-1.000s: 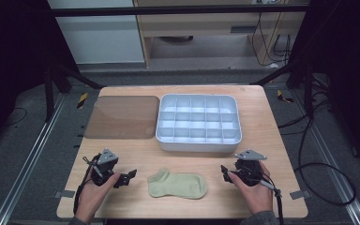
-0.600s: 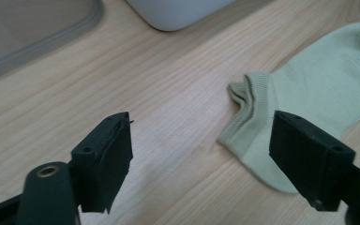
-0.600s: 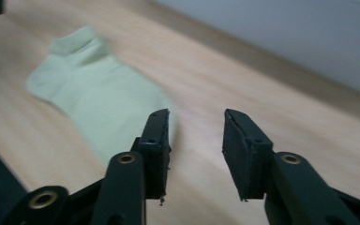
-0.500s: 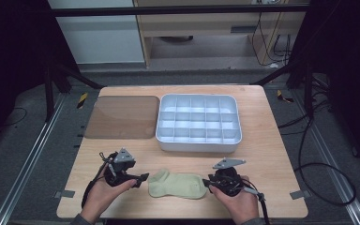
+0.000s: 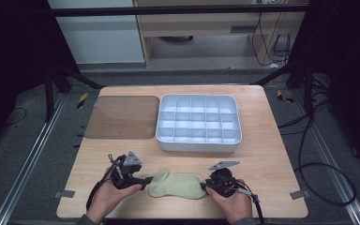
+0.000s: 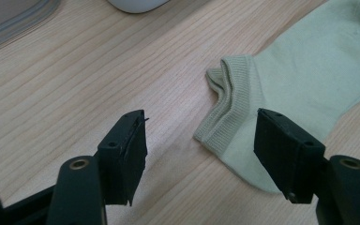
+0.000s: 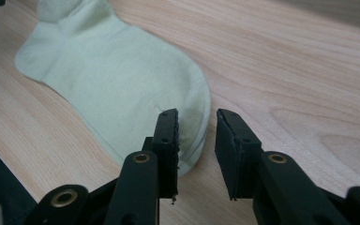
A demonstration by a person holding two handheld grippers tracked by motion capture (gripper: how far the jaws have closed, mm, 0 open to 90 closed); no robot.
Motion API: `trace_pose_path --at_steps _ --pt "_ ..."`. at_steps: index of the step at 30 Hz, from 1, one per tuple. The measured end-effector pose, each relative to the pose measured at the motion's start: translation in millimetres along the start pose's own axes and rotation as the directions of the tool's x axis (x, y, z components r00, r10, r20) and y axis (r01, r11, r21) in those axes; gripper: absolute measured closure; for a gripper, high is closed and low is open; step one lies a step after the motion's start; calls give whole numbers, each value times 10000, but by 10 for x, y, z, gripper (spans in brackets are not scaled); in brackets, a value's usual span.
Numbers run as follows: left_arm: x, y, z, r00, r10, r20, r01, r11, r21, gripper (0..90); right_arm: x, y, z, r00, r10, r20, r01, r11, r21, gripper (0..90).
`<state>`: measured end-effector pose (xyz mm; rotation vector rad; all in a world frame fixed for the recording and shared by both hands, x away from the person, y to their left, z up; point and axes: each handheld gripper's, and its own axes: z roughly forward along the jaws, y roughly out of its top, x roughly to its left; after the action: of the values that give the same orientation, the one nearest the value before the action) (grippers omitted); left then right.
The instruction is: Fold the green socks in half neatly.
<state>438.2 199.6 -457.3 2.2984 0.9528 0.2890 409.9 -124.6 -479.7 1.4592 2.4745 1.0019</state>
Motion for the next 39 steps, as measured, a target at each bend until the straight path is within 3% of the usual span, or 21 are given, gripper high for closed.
trace_pose_path --at_steps 7,16,22,23,30,39 --pt "36 4 72 9998 -178 63 176 9996 227 377 42 17 13 9990 -415 -158 418 9990 182 857" --pt "37 6 234 9991 -30 415 -5 9964 846 481 69 29 8 9972 -748 -57 749 9969 222 874" --pt "15 0 270 9982 97 593 -158 9945 1040 564 70 47 1 9968 -799 -36 800 9968 94 863" --pt "4 4 279 9978 150 639 -219 9938 1094 586 76 42 -13 9980 -630 -28 630 9980 -7 808" --pt "-17 9 289 9977 199 650 -273 9930 1152 635 111 -11 -34 9992 -407 -25 407 9989 -249 690" --pt "-37 4 287 9960 191 873 -293 9927 1167 730 120 -34 38 9993 -379 44 379 9993 73 711"
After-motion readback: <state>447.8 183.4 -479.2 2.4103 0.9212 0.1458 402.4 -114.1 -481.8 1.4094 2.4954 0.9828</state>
